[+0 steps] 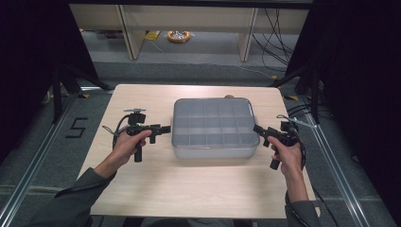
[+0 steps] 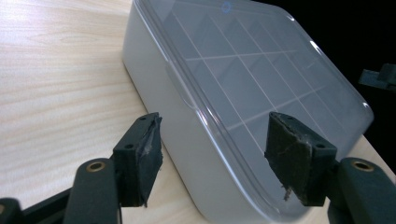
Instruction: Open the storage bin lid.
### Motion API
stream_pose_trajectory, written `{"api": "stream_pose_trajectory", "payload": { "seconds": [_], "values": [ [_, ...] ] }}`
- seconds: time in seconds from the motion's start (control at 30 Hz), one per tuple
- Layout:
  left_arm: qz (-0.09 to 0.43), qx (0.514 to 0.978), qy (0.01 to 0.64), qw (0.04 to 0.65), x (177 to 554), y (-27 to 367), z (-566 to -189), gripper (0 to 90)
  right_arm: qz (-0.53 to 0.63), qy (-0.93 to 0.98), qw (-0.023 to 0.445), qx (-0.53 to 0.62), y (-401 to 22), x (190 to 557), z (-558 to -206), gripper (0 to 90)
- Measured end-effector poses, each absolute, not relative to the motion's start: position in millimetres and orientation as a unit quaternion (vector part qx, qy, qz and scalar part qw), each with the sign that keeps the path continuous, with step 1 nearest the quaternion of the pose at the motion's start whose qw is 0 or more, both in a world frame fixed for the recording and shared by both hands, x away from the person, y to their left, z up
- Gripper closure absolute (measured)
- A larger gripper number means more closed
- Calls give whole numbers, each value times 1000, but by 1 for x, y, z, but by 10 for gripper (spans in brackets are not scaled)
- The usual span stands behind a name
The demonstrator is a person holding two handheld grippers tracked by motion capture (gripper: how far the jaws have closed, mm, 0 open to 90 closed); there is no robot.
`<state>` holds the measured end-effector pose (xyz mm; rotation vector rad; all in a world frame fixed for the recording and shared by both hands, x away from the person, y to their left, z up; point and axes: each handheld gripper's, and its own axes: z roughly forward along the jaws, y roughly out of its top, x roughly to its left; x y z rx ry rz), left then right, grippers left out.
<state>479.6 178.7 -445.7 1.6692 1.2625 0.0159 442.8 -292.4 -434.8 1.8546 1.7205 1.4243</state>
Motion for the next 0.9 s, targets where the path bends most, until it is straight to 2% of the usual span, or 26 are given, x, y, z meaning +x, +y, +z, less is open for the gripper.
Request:
{"api": "stream_pose_trajectory", "payload": {
  "seconds": [0.07,0.1,0.2,0.23,0.27,0.6,0.73,0.77,0.87,0.9],
  "values": [
    [-1,692,523,498,487,177,-448,366,481,603,137,622,-296,453,-439,311],
    [-2,691,528,494,490,176,-448,366,482,585,108,643,-291,455,-437,317],
    [-11,692,529,491,496,173,-450,376,481,584,103,646,-290,466,-440,334],
    [-12,692,530,491,498,171,-451,376,483,599,117,628,-292,471,-444,339],
    [-12,695,529,487,502,169,-450,386,477,578,86,656,-287,472,-442,351],
    [-22,692,545,473,520,158,-457,457,475,572,80,664,-290,487,-450,422],
    [-21,688,552,471,525,155,-460,511,480,567,71,666,-289,491,-451,446],
    [-33,690,547,473,527,156,-461,553,482,567,68,665,-289,494,-453,455],
    [-33,691,547,471,529,155,-461,553,475,572,76,665,-289,497,-455,467],
    [-35,693,544,471,529,155,-460,555,478,560,63,674,-287,498,-455,482]
  ]
}}
